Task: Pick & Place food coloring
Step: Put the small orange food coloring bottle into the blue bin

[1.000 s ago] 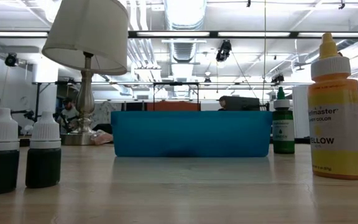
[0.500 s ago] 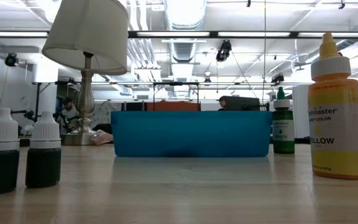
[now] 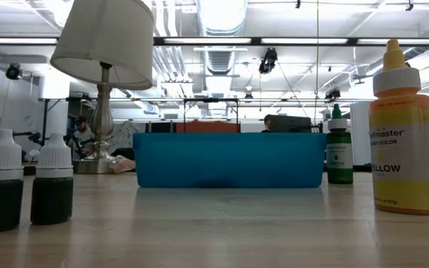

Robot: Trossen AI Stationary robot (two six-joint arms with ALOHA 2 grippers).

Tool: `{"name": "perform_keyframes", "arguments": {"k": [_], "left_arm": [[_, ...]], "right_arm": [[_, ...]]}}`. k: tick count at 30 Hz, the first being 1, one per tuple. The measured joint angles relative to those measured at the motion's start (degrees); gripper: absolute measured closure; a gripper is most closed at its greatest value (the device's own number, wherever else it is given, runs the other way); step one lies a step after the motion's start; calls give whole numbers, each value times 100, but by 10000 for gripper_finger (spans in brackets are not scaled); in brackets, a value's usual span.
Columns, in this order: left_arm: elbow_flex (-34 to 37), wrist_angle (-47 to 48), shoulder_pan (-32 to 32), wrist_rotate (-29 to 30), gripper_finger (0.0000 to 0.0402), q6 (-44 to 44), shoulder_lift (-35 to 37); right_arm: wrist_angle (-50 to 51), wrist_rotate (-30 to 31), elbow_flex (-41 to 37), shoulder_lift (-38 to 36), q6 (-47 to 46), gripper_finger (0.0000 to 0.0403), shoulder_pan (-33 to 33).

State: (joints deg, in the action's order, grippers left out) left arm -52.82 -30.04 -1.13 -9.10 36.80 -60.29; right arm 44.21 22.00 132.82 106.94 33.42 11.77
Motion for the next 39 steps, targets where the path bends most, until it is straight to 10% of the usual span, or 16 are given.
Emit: {"name": "perform_keyframes", "arguments": {"k": [39], "left_arm": [[0, 4, 37, -20, 344, 11, -20]], "right_arm": [[4, 24, -121, 0, 130, 343, -17]]}}
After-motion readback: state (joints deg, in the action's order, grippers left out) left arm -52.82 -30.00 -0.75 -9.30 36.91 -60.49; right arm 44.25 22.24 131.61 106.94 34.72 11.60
